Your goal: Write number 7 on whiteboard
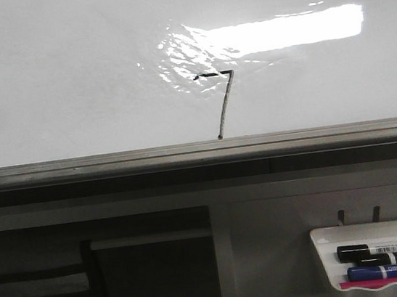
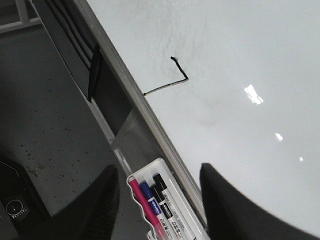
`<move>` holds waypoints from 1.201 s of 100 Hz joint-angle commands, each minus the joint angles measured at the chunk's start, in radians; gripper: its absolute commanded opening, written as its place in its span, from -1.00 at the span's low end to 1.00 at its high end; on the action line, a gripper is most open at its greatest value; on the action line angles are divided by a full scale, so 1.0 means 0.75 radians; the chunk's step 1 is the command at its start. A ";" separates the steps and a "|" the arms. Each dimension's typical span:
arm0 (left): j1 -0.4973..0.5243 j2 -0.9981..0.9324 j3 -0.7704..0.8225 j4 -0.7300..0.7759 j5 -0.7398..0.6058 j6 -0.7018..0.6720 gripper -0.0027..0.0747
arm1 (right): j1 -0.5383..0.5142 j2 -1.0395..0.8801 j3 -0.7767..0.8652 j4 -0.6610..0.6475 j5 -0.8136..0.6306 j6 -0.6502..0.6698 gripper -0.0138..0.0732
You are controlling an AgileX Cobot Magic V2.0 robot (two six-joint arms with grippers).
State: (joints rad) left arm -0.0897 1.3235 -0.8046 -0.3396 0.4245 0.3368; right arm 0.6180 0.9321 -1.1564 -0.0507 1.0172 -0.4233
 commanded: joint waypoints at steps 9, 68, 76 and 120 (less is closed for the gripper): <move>0.003 -0.027 -0.035 -0.026 -0.066 -0.011 0.00 | -0.004 -0.008 -0.031 -0.028 -0.076 0.005 0.08; 0.003 -0.689 -0.034 -0.014 0.145 0.000 0.01 | -0.410 -0.196 0.358 -0.335 -0.303 0.773 0.08; 0.003 -0.810 0.043 0.001 0.108 0.000 0.01 | -0.481 -0.274 0.470 -0.288 -0.411 0.848 0.08; 0.003 -1.169 0.485 0.011 -0.122 0.000 0.01 | -0.523 -0.564 0.755 -0.166 -0.680 0.841 0.08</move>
State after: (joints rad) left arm -0.0897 0.4449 -0.4353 -0.3164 0.4249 0.3388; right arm 0.2325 0.5144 -0.5683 -0.1573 0.5884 0.2137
